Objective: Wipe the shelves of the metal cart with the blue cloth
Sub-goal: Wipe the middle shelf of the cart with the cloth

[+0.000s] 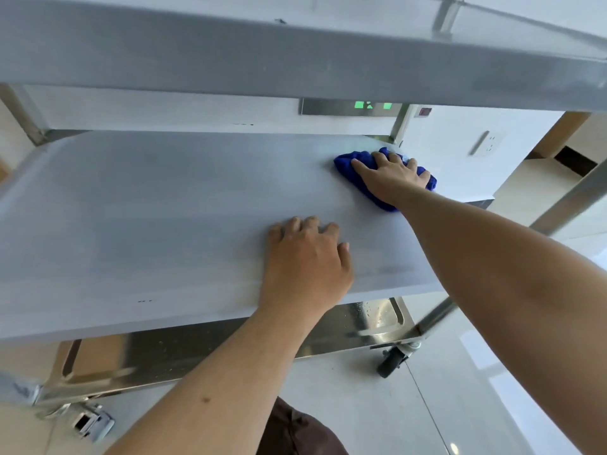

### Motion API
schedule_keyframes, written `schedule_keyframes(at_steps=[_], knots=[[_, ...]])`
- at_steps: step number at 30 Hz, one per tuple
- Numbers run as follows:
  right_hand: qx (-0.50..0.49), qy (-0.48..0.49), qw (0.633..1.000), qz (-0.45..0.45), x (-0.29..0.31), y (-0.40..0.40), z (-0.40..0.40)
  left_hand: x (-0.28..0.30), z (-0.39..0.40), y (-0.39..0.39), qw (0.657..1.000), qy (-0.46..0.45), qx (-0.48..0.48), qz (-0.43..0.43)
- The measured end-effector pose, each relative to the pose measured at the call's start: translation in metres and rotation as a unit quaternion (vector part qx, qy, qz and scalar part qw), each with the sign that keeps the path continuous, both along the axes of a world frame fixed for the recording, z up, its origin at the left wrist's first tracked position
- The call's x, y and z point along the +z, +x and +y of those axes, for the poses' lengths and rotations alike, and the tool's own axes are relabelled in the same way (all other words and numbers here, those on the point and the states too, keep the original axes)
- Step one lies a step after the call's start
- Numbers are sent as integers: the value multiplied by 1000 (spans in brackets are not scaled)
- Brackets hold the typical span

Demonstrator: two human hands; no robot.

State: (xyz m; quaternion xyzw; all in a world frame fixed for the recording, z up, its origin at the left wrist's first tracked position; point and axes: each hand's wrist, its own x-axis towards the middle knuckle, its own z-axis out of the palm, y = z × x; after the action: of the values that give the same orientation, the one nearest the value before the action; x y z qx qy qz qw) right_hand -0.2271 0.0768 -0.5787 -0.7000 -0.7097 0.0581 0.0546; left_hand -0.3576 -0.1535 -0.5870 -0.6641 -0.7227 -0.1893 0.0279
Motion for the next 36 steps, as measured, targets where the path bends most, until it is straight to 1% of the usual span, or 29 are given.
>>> schedule_keyframes(at_steps=[6, 9, 12, 14, 15, 16, 18, 20, 21, 23, 25, 31, 36], knots=[[45, -5, 999, 8, 1, -37, 5, 4, 2, 3, 1000, -11, 3, 5], [84, -1, 996, 6, 0, -67, -1, 6, 5, 1, 1000, 2, 12, -8], [130, 8, 991, 2, -2, -98, -17, 10, 3, 2, 996, 37, 1, -81], [164, 11, 986, -1, -2, -121, -30, 17, 2, -2, 985, 67, -4, -156], [180, 10, 984, -3, -2, -133, -36, 21, -1, -10, 980, 77, -2, -181], [194, 9, 981, -4, -2, -144, -41, 24, -5, -24, 982, 81, -2, -173], [219, 12, 976, -6, -3, -167, -50, 27, -19, -69, 993, 82, 4, -80], [243, 15, 970, -6, -3, -191, -59, 30, -34, -132, 996, 61, 65, -6], [255, 16, 967, -5, -3, -203, -64, 31, -42, -165, 993, 42, 112, 11], [277, 18, 961, -2, -4, -230, -75, 30, -59, -223, 980, -6, 198, 15], [302, 21, 953, -2, -4, -259, -86, 23, -73, -257, 969, -41, 242, 17], [364, 26, 931, -2, -6, -346, -117, 11, -74, -264, 963, -51, 263, 38], [403, 32, 915, -5, -5, -400, -135, 3, -73, -265, 960, -39, 275, 42]])
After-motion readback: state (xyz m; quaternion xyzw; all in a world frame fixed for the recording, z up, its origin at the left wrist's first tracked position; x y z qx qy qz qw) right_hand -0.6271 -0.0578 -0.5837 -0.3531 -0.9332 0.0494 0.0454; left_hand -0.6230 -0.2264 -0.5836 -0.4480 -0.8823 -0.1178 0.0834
